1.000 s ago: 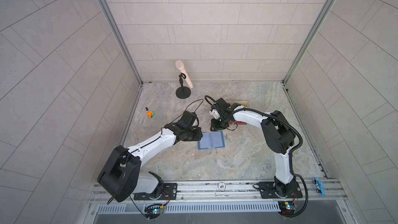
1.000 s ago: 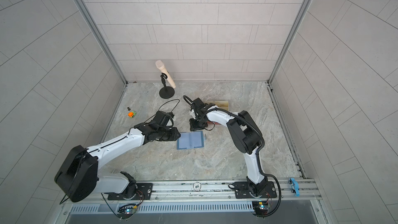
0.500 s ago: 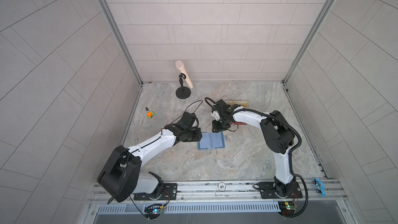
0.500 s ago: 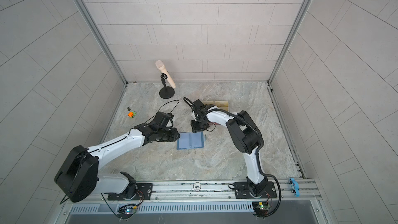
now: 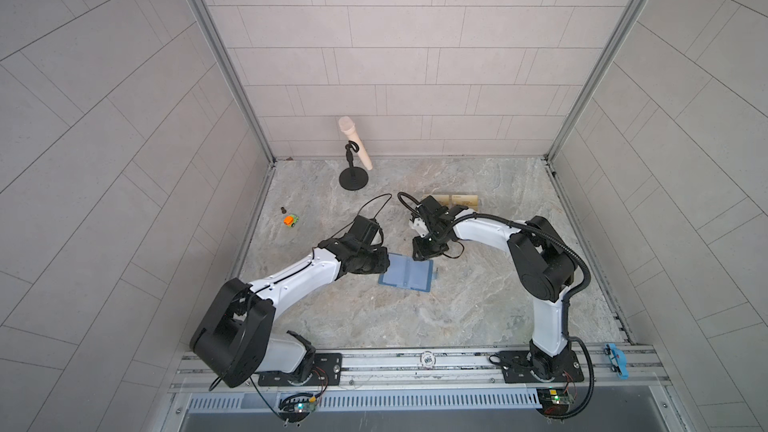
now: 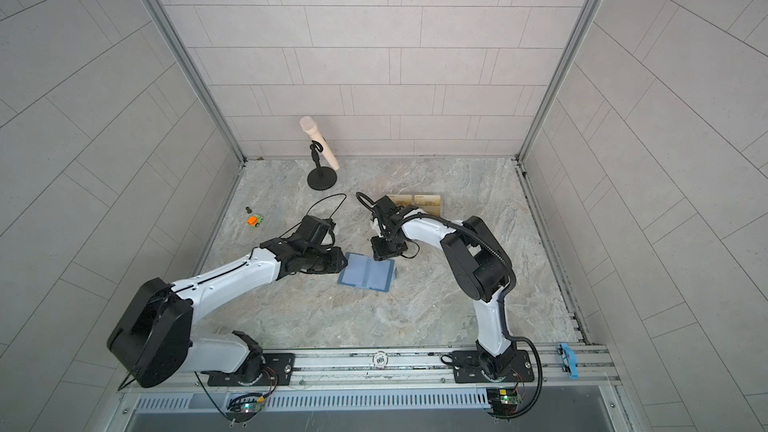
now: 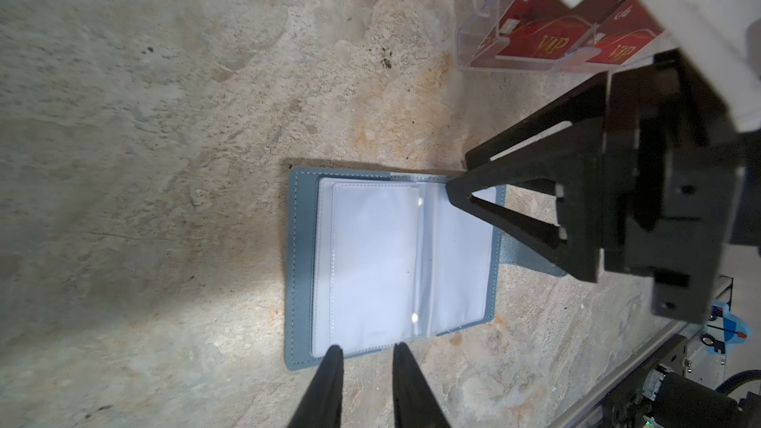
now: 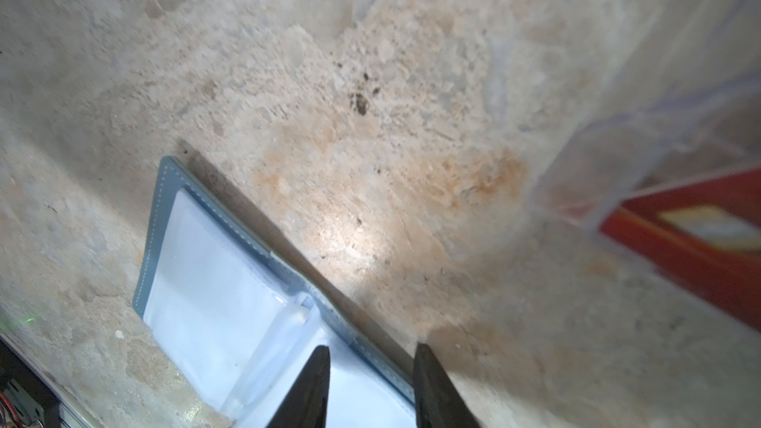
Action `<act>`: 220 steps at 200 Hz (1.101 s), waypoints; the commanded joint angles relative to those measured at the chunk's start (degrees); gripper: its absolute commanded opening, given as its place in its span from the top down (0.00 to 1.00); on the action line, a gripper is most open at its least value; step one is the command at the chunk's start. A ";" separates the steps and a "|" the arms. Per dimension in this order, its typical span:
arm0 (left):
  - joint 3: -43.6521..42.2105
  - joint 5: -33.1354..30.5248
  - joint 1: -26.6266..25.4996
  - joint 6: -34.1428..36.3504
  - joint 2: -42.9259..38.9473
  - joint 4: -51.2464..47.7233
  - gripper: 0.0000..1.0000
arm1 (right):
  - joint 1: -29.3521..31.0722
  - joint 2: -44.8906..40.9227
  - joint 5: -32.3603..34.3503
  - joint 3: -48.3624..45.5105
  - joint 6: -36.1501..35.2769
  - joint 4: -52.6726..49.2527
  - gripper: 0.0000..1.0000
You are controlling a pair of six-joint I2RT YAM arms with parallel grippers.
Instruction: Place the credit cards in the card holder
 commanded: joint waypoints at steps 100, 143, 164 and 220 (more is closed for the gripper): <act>0.37 -0.56 1.33 2.70 -4.47 -1.01 0.70 | -1.91 2.96 20.38 27.69 -28.76 -26.73 0.48; -0.35 1.66 3.06 3.46 -3.71 -0.39 0.70 | -2.92 2.87 19.60 24.75 -37.01 -24.79 0.43; -0.44 2.38 3.48 3.62 -3.37 -0.29 0.70 | -4.00 3.37 17.56 24.62 -39.42 -24.43 0.44; -0.44 2.79 3.49 3.64 -2.39 -0.24 0.71 | -7.12 6.26 14.19 26.19 -43.17 -24.99 0.47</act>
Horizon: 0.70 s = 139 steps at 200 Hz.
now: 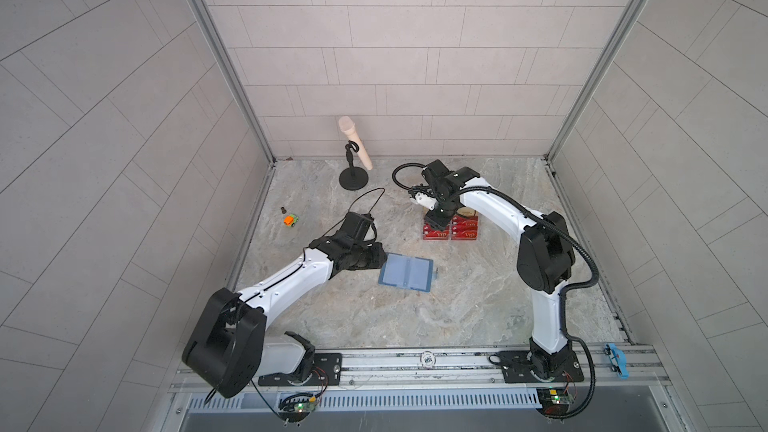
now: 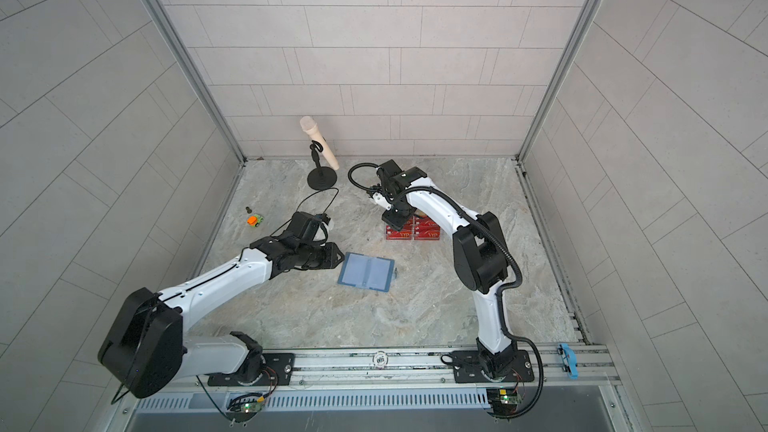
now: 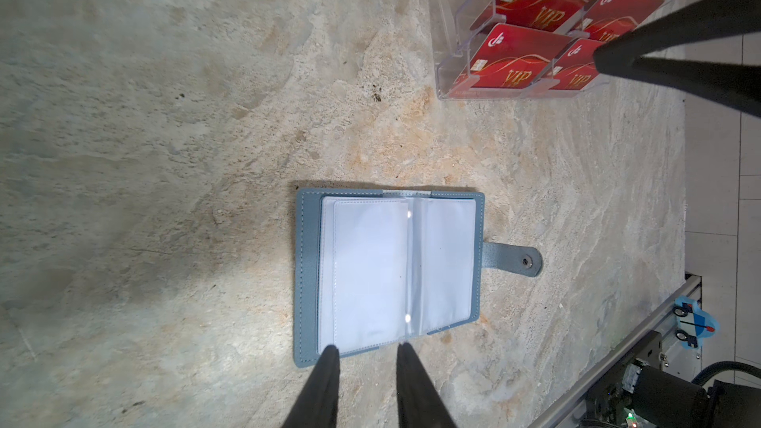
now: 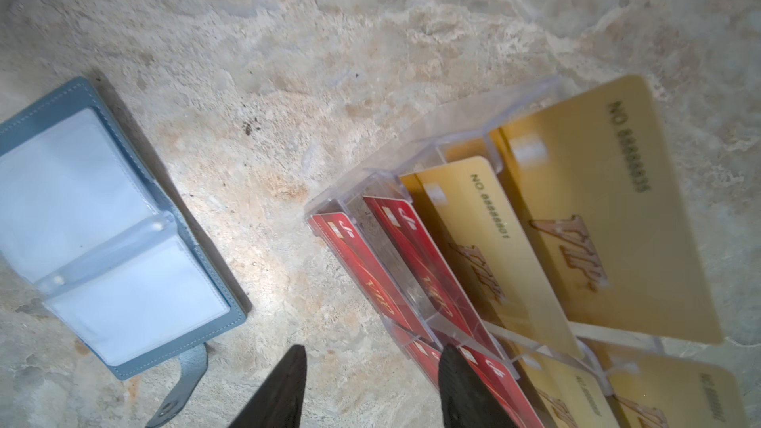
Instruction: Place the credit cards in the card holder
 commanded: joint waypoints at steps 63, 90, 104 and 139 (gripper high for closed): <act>-0.46 1.52 0.19 0.60 3.82 1.73 0.71 | -1.18 4.89 -3.92 2.71 -6.50 -1.67 0.51; -0.26 1.53 0.19 0.64 4.30 1.64 0.71 | -1.16 5.83 -3.35 3.27 -7.00 -1.76 0.52; -0.21 1.61 0.19 0.69 4.34 1.56 0.71 | -1.09 6.31 -2.98 3.26 -7.36 -1.47 0.52; 0.54 1.61 0.19 1.56 4.81 0.80 0.71 | -0.96 7.52 -2.13 3.57 -8.11 -1.20 0.52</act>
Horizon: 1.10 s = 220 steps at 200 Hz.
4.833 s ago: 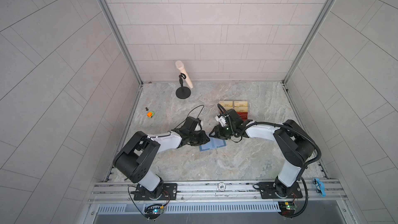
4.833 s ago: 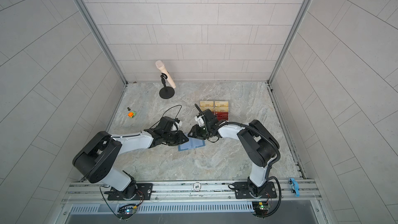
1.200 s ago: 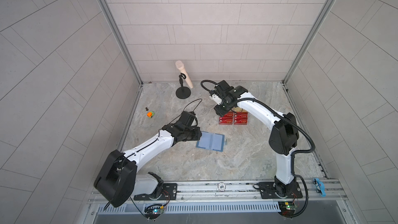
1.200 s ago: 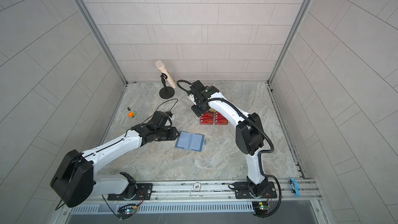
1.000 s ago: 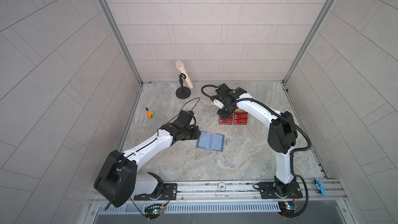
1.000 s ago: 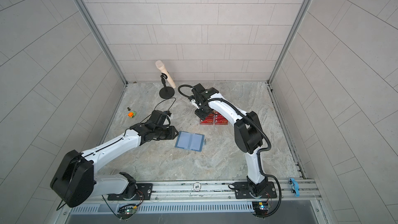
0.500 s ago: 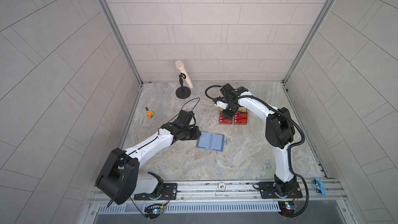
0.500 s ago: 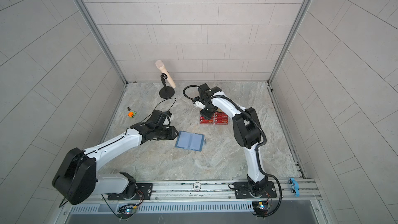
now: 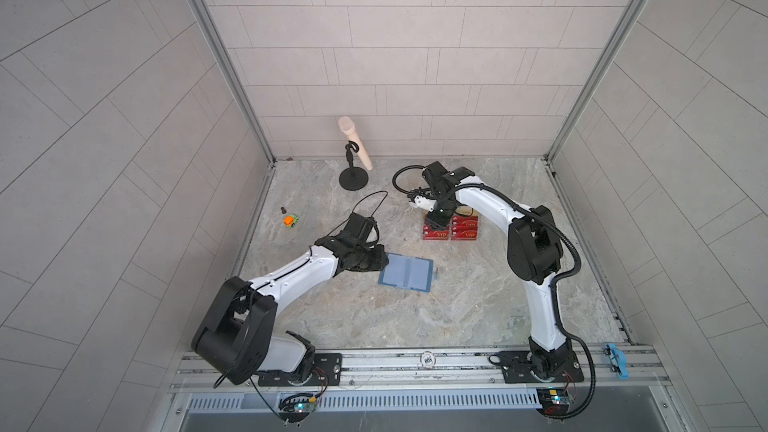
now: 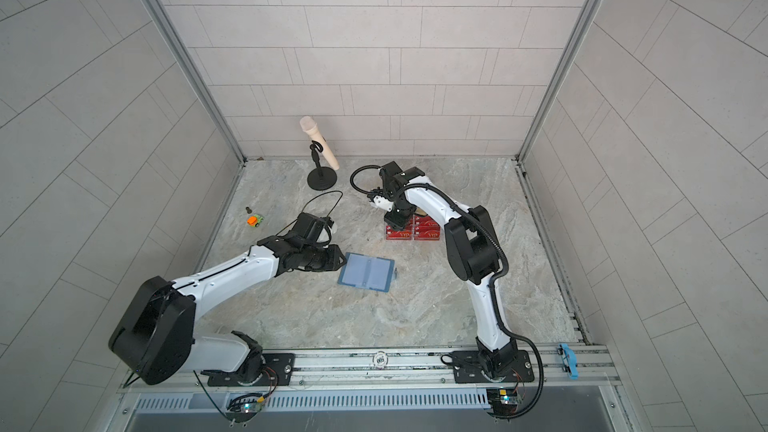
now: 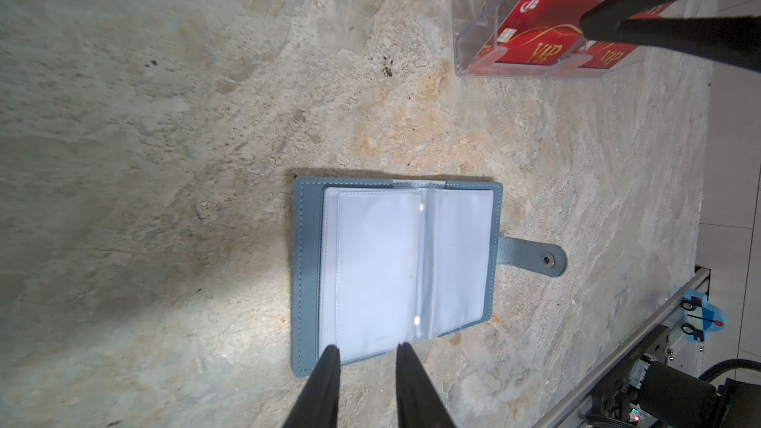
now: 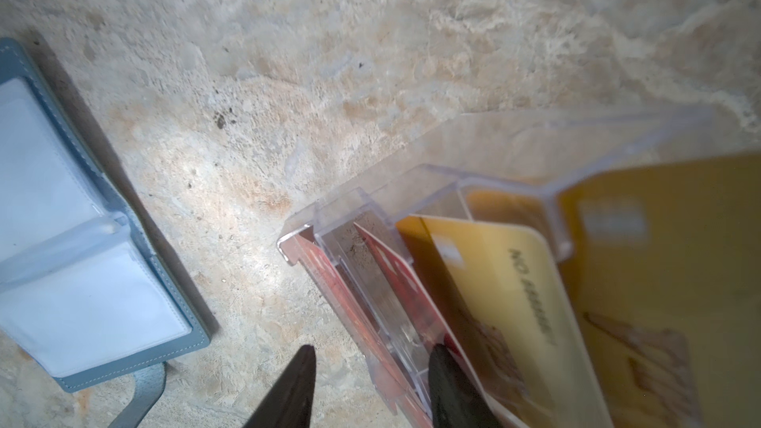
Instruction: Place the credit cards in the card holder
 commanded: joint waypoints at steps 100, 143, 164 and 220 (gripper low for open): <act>1.19 0.43 2.16 2.31 1.57 -1.33 0.71 | 2.52 2.12 3.26 -2.33 -3.46 0.06 0.51; 0.93 0.34 2.13 2.29 1.11 -1.50 0.71 | 3.01 1.43 4.48 -3.49 -3.79 0.87 0.53; 0.92 0.35 2.15 2.35 1.15 -1.54 0.71 | 3.33 1.08 5.58 -3.73 -3.87 1.46 0.55; 1.23 0.45 2.14 2.34 1.66 -1.82 0.70 | 4.00 -0.87 7.03 -4.27 -4.16 2.59 0.58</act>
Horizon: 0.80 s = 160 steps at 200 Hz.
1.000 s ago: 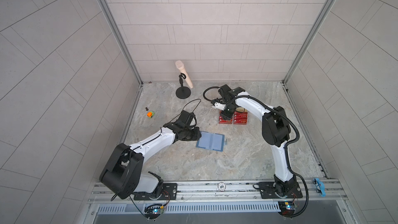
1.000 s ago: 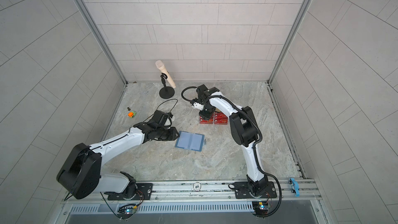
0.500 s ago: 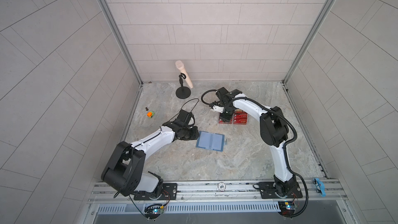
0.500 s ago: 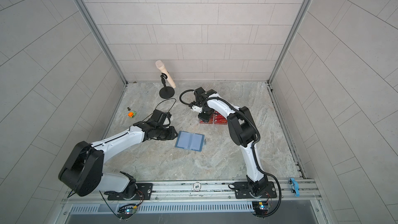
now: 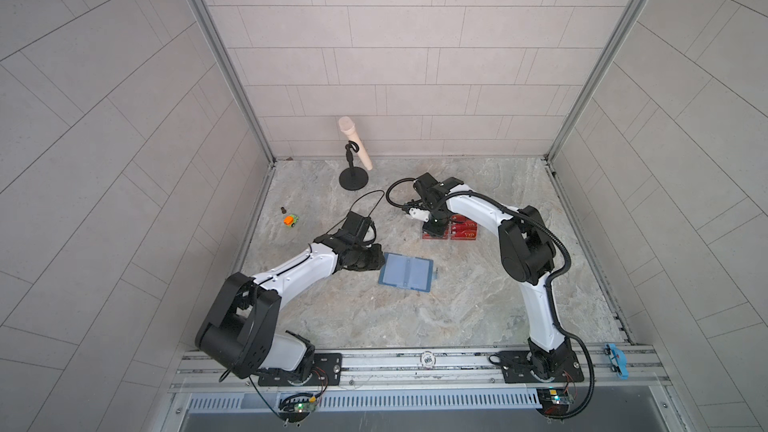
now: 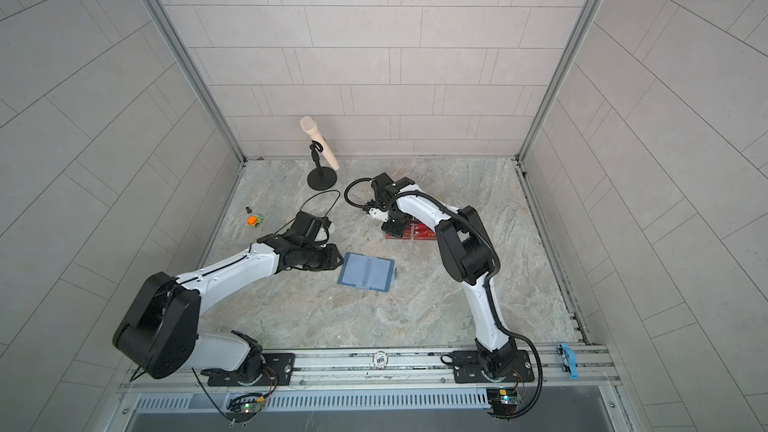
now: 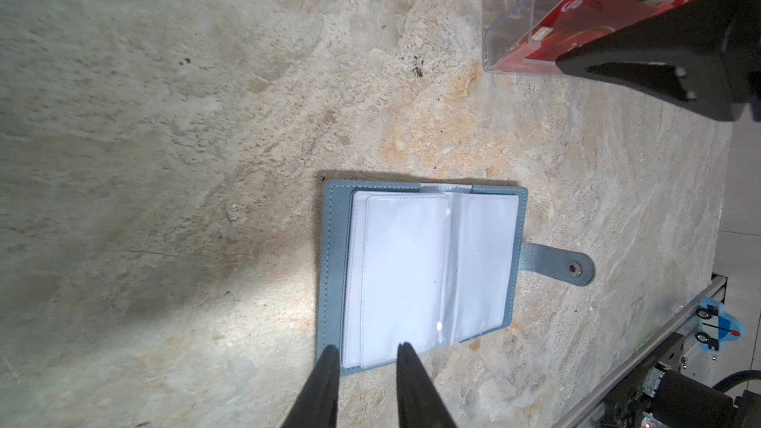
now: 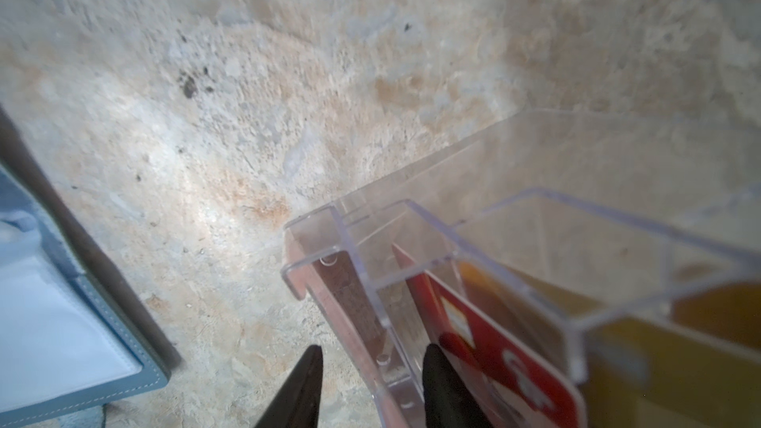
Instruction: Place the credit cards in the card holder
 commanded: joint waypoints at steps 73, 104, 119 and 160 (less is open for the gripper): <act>2.75 0.97 0.11 2.43 1.42 -3.75 0.70 | 1.23 -1.89 0.72 0.35 -1.51 -1.69 0.77; 3.31 0.82 0.11 2.70 1.47 -4.54 0.70 | 1.30 -2.00 1.03 0.09 -1.87 -1.94 0.77; 3.52 0.72 0.08 2.79 1.61 -4.81 0.70 | 1.31 -1.96 1.24 0.07 -2.00 -2.10 0.77; 4.01 0.91 0.15 2.70 1.97 -5.39 0.69 | 1.48 -2.28 0.93 0.51 -2.59 -2.71 0.81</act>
